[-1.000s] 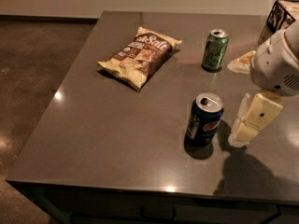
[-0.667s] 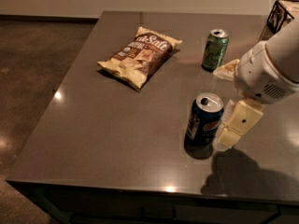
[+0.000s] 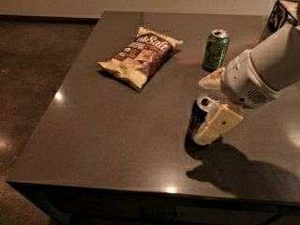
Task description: Move pepsi can near brown chip bag
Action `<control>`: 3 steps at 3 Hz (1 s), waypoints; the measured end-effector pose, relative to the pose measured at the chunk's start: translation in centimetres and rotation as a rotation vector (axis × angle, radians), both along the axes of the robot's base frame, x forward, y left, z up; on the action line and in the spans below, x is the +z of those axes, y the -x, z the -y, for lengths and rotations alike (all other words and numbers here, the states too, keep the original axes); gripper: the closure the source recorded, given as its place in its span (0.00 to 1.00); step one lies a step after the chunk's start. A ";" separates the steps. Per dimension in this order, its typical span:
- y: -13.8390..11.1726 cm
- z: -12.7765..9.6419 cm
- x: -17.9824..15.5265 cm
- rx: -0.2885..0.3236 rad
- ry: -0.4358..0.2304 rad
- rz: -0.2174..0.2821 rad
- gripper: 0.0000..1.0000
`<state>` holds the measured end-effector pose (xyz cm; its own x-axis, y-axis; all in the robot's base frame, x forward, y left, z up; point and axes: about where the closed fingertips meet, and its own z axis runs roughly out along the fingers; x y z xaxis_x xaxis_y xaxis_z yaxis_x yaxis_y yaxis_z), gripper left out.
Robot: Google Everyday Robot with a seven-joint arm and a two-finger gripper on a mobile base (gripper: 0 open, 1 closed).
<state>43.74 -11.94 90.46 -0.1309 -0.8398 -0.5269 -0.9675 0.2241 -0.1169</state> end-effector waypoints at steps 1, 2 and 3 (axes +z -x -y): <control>-0.1 -0.3 -0.4 -0.006 0.003 -0.017 0.38; -0.2 -0.4 -0.5 -0.020 0.012 -0.043 0.61; -1.0 -0.9 0.3 -0.031 0.020 -0.058 0.85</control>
Offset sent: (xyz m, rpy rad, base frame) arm 0.0055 0.0028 -0.0103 -0.0199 0.0883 -0.0435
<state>44.77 -11.00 90.75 -0.1867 -0.8453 -0.5005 -0.9654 0.2522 -0.0659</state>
